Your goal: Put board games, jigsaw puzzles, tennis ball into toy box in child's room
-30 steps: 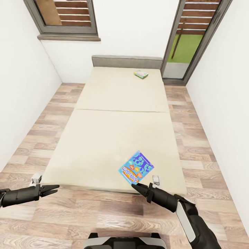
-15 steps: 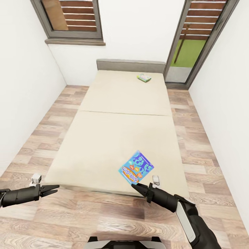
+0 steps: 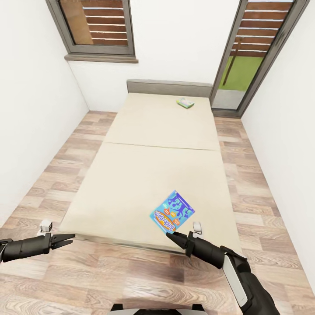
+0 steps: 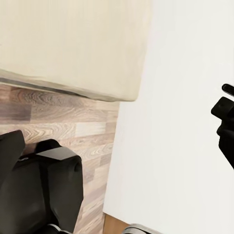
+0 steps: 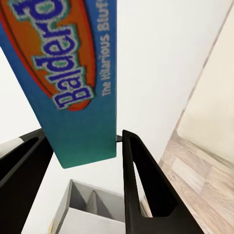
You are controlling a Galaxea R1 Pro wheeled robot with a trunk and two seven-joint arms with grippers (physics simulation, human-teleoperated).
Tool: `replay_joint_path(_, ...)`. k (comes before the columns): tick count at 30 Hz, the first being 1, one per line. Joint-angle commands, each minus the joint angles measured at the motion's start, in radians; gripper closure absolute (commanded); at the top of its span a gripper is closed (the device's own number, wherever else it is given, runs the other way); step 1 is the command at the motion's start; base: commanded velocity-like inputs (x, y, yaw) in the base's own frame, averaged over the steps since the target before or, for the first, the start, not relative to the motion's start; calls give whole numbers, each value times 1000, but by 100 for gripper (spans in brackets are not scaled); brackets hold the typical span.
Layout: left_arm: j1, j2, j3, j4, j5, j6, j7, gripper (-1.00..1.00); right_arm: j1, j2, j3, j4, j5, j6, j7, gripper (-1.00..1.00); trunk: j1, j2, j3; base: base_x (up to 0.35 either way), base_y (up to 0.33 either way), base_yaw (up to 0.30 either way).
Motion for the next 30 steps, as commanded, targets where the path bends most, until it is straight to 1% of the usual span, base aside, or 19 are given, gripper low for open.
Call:
replay_joint_path(1, -1, 0, 1, 0, -2, 10, -5, -100, 0, 1, -1, 0, -3, 9, 3, 100, 1, -2, 0, 0, 0, 71)
replay_joint_path(30, -1, 0, 1, 0, -3, 11, -5, -100, 0, 2, 0, 0, -2, 9, 1, 100, 1, -2, 49, 0, 0, 81)
